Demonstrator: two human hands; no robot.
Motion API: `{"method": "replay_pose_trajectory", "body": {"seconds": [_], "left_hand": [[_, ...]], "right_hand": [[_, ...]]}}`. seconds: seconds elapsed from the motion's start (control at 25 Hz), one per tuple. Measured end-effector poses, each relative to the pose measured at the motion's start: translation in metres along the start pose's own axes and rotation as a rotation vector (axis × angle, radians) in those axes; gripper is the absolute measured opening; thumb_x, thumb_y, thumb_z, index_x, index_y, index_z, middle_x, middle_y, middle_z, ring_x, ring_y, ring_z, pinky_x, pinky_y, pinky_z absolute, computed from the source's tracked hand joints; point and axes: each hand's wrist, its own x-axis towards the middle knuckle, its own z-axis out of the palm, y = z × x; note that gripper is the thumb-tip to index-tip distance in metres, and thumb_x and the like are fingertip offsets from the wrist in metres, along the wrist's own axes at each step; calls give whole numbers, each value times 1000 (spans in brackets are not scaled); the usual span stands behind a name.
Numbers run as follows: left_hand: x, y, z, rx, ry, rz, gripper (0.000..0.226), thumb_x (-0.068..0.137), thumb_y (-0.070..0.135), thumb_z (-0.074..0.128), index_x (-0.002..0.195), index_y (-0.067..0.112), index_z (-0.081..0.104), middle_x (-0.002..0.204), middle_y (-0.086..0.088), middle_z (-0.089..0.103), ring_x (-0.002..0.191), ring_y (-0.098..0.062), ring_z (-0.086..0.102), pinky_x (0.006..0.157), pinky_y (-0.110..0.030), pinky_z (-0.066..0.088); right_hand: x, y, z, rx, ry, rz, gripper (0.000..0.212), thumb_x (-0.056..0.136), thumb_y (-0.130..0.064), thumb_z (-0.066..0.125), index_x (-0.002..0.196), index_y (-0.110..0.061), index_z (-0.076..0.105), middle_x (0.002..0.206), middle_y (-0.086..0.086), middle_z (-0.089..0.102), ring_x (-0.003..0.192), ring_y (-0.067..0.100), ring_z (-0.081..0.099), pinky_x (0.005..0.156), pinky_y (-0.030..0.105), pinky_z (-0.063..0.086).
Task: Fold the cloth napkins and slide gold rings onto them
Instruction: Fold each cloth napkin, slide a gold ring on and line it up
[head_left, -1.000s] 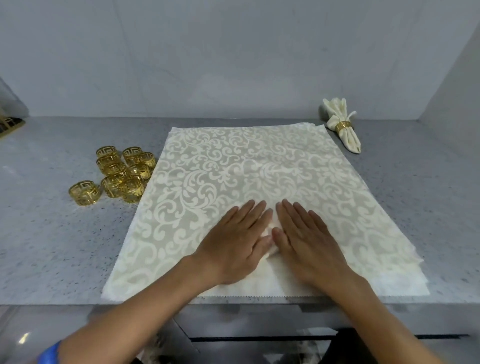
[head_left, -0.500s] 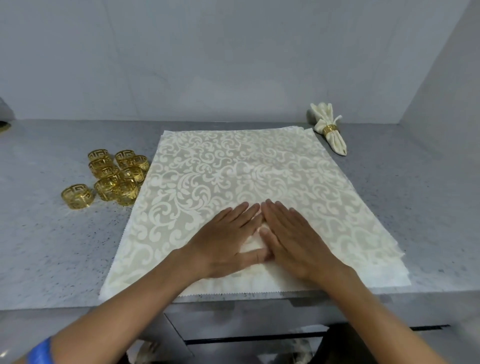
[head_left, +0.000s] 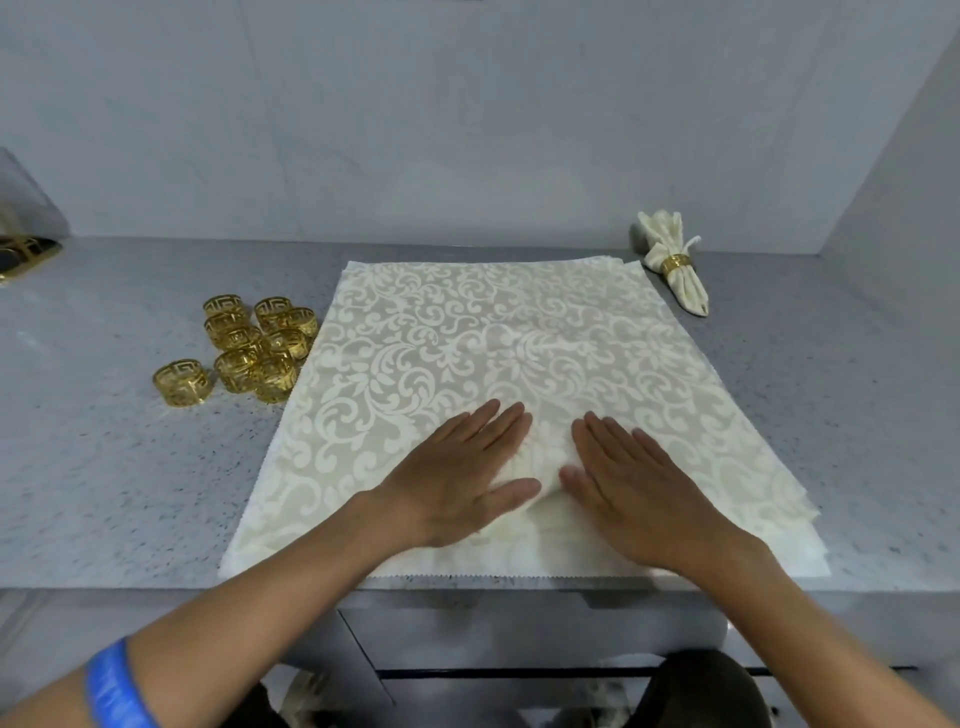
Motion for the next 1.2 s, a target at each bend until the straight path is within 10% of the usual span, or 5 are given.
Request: {"method": "replay_pose_trajectory", "body": {"seconds": [0.36, 0.56, 0.8, 0.96, 1.2], "left_hand": [[0, 2, -3, 31, -43, -8, 89, 90, 76, 17, 156, 22, -10, 162, 10, -19, 146, -2, -22, 122, -29, -5], [0, 1, -2, 13, -26, -7, 91, 90, 77, 20, 156, 23, -9, 162, 10, -18, 145, -1, -22, 122, -30, -5], [-20, 2, -10, -46, 96, 52, 77, 92, 58, 48, 154, 20, 23, 162, 11, 13, 148, -5, 6, 118, -27, 23], [-39, 11, -4, 94, 384, 66, 35, 84, 31, 57, 117, 19, 59, 108, 9, 64, 96, -15, 61, 63, -26, 46], [-14, 3, -38, -423, 259, -256, 23, 87, 39, 69, 84, 17, 64, 69, 8, 64, 62, -9, 57, 60, -27, 41]], "right_hand": [[-3, 23, 7, -17, 6, -114, 66, 99, -54, 7, 154, -25, -13, 158, -11, -21, 147, 1, -16, 117, 21, -11], [10, 16, -4, -84, 214, -432, 52, 88, -32, 41, 133, -14, 59, 131, 1, 59, 115, 20, 58, 94, 33, 51], [13, 22, 2, 56, 258, -452, 45, 85, -35, 53, 126, -23, 66, 104, -10, 52, 85, 11, 48, 72, 29, 48], [19, 19, 6, 118, 337, -425, 41, 81, -25, 52, 118, -23, 70, 98, -11, 56, 81, 12, 50, 69, 27, 47], [25, 41, -14, 393, 225, -240, 15, 93, -26, 63, 105, -32, 70, 95, -23, 64, 91, 1, 56, 77, 14, 39]]}}
